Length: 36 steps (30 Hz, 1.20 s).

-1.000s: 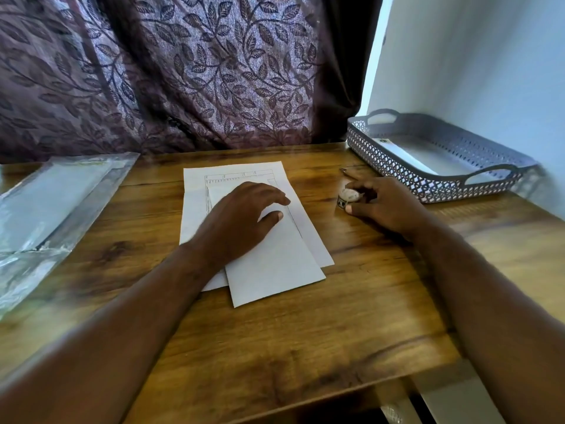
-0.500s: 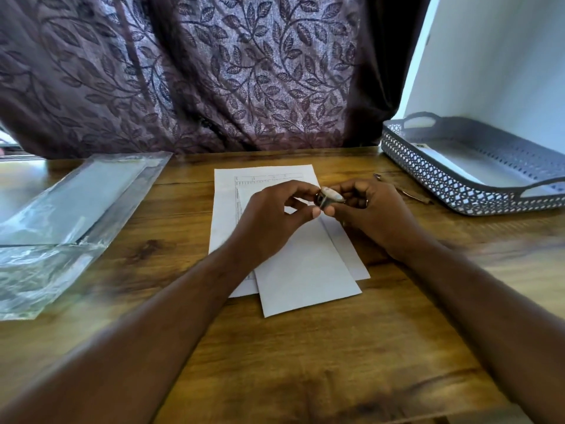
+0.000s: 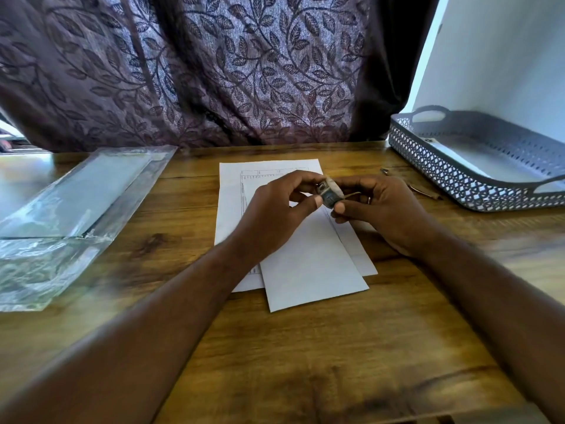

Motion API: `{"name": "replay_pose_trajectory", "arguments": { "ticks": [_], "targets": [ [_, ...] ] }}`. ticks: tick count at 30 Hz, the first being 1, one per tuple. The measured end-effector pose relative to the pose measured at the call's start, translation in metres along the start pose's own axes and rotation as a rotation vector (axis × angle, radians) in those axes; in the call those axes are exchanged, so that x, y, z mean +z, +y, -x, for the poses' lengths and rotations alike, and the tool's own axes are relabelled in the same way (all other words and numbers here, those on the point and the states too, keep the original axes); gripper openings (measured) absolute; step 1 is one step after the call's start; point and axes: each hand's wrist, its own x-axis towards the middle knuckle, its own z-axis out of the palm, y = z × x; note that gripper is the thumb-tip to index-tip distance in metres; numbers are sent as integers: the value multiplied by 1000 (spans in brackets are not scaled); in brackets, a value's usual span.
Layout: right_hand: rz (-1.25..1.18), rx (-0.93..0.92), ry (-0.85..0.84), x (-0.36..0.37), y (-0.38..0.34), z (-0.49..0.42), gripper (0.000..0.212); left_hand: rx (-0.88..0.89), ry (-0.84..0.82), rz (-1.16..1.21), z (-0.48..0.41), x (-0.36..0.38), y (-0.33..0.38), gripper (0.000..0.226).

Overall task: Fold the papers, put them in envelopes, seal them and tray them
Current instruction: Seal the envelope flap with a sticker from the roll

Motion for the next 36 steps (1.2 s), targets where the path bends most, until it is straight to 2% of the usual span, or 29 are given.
{"name": "replay_pose_trajectory", "arguments": {
  "ticks": [7,12,20,23,30,36],
  "targets": [
    [72,-10,58,0,-1,0,36,9,-15,-40,-2,0,-2,36],
    [115,-49,22,3,-3,2,47,-19,-68,-30,-1,1,-1,34],
    [160,-73,54,5,-7,1,36,15,109,-176,3,0,12,26],
    [156,-77,41,5,-6,1,35,-11,141,-165,4,-2,14,17],
    [148,-60,35,5,-5,0,36,-49,99,-88,1,-3,8,6],
    [230,-46,135,2,-3,-1,38,-42,113,-42,1,0,9,2]
  ]
}}
